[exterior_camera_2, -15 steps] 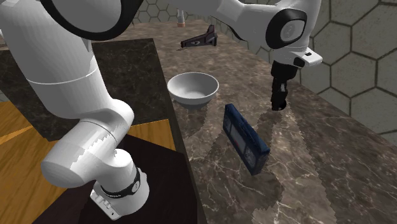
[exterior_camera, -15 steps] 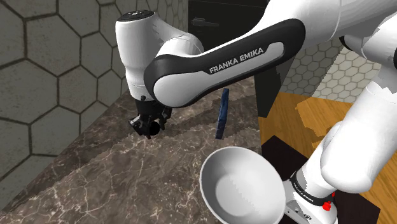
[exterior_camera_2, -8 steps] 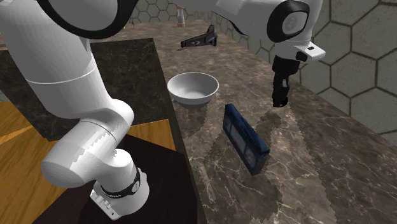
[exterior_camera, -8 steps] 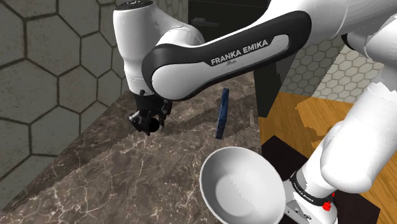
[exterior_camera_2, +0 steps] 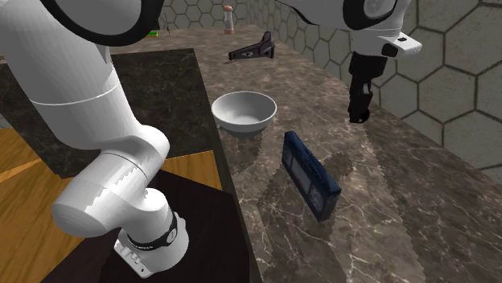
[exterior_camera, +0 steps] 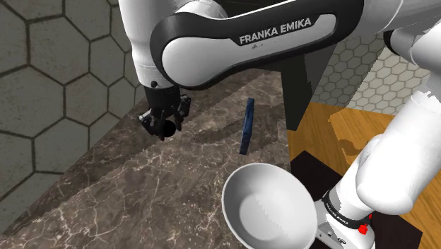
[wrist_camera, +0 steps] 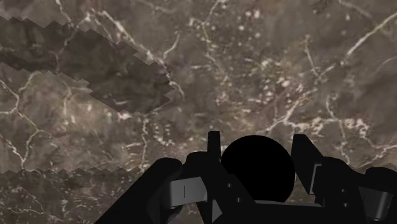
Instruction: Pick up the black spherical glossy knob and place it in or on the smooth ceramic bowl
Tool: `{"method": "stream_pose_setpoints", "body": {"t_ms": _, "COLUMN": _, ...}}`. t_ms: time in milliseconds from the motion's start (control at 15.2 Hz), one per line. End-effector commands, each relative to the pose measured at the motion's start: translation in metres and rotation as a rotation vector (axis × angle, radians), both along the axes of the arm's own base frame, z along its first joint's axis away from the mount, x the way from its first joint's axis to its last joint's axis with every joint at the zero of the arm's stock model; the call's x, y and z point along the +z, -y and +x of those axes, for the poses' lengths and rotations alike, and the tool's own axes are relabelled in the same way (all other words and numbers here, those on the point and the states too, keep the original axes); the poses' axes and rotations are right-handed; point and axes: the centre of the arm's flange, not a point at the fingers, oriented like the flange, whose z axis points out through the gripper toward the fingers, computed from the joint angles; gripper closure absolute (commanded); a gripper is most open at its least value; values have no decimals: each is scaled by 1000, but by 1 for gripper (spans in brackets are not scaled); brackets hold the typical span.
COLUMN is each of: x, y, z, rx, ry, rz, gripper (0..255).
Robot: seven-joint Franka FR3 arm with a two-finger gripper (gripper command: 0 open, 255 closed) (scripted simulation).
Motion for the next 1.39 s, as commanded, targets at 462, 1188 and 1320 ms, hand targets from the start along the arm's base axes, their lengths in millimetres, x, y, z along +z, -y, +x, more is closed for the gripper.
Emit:
{"method": "stream_pose_setpoints", "body": {"t_ms": 462, "x": 47, "y": 0, "z": 0, "rx": 0, "ry": 0, "rz": 0, "gripper": 255}}
{"method": "stream_pose_setpoints", "body": {"t_ms": 1188, "x": 94, "y": 6, "z": -25, "rx": 0, "ry": 0, "rz": 0, "gripper": 255}}
{"method": "stream_pose_setpoints", "body": {"t_ms": 1320, "x": 95, "y": 11, "z": -51, "rx": 0, "ry": 0, "rz": 0, "gripper": 255}}
